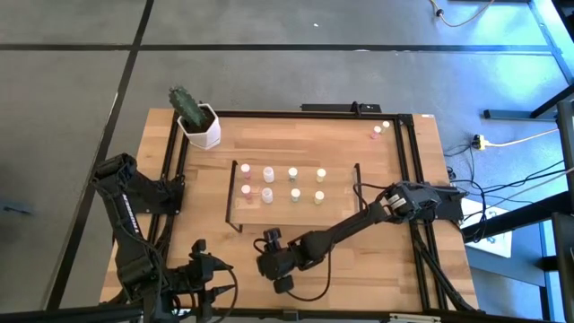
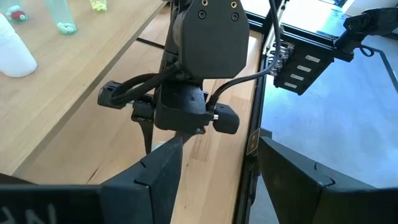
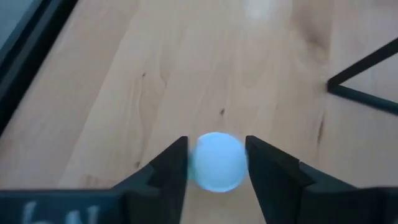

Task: Pick and place medicine bottles onto shelf by color
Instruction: Put the blue pill bottle on the shelf aligned with the other blue pill bottles

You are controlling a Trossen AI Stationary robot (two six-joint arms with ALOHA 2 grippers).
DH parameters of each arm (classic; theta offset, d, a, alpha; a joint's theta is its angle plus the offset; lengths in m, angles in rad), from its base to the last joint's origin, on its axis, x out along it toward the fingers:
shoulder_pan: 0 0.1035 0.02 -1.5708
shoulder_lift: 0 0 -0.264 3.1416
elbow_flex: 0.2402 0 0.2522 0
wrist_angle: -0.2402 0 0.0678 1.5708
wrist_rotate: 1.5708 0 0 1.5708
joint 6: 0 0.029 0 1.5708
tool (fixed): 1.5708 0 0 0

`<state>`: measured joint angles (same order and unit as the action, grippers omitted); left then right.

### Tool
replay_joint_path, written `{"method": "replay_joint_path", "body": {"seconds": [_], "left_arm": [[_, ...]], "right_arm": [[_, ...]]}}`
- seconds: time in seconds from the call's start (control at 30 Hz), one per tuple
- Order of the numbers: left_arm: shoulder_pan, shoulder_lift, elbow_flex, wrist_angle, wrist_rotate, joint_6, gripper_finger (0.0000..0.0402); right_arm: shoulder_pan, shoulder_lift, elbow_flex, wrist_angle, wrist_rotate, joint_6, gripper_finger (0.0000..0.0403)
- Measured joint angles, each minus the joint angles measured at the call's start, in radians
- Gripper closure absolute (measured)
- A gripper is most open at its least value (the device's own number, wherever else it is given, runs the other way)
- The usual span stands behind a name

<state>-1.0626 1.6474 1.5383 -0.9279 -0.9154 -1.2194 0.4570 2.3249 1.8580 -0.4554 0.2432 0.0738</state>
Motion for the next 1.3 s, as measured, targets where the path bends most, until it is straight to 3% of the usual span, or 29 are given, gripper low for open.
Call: {"method": "replay_joint_path", "body": {"seconds": [0.17,0.53,0.97,1.3], "left_arm": [[0.000,0.000,0.000,0.000,0.000,0.000,0.0200],[0.000,0.000,0.000,0.000,0.000,0.000,0.0200],[0.000,0.000,0.000,0.000,0.000,0.000,0.0200],[0.000,0.000,0.000,-0.007,0.001,0.000,0.0200]], "right_arm": [[0.010,0.000,0.000,0.000,0.024,0.002,0.0289],[0.046,0.000,0.065,-0.042,0.036,0.135,0.0283],[0.070,0.001,0.493,-0.486,0.079,0.345,0.0288],[0.070,-0.136,0.470,-0.670,0.205,0.449,0.0286]]}}
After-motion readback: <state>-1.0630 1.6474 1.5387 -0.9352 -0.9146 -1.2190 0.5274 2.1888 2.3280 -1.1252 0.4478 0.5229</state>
